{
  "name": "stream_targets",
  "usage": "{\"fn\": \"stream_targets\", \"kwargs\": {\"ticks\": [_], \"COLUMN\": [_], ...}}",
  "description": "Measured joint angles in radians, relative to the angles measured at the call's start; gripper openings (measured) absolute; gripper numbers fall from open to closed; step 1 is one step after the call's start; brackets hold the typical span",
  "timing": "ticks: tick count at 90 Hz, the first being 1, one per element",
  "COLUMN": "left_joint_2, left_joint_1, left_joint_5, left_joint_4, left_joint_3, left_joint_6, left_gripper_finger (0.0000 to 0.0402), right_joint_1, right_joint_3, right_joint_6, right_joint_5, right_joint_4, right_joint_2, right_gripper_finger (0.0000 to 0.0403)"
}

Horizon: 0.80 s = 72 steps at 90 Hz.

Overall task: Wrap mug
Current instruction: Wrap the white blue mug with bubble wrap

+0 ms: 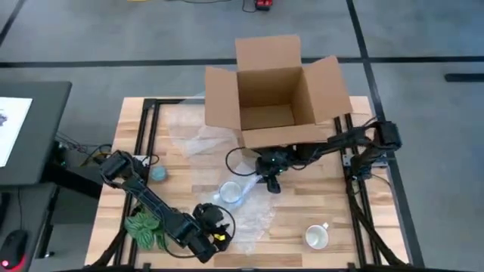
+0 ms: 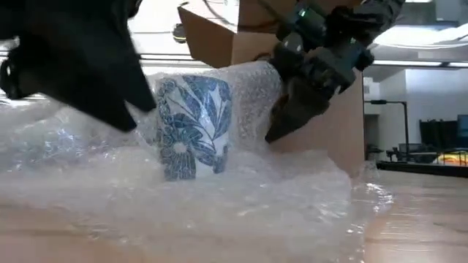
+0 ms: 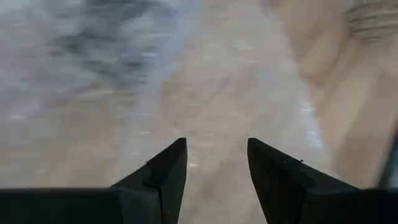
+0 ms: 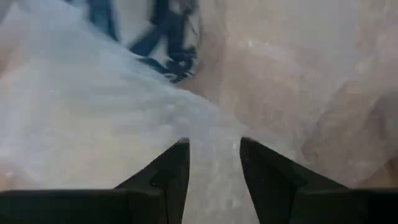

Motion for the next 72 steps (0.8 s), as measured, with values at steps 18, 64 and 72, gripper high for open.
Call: {"fn": "stream_targets", "kwargs": {"ticks": [18,64,72], "left_joint_2": [0.0,0.0,0.0], "left_joint_1": [-0.01,-0.026,-0.027], "left_joint_5": [-0.021,-0.048,-0.056], "left_joint_4": [0.0,0.005,0.005], "left_joint_3": [0.048,0.055,0.055], "left_joint_6": [0.071,0.065,0.063], "left_gripper_finger": [0.0148,0.0148,0.0148], "right_joint_1": [0.005,0.082,0.104], "right_joint_3": [0.0,0.0,0.0], "right_joint_6": [-0.033,-0.108,-0.158], "right_joint_5": [-0.001,-0.198,-0.201], "right_joint_4": [-0.012,0.122,0.177], "right_joint_2": [-0.135,-0.256,-0.246], "right_gripper_finger": [0.0132,0.0132,0.0132]}}
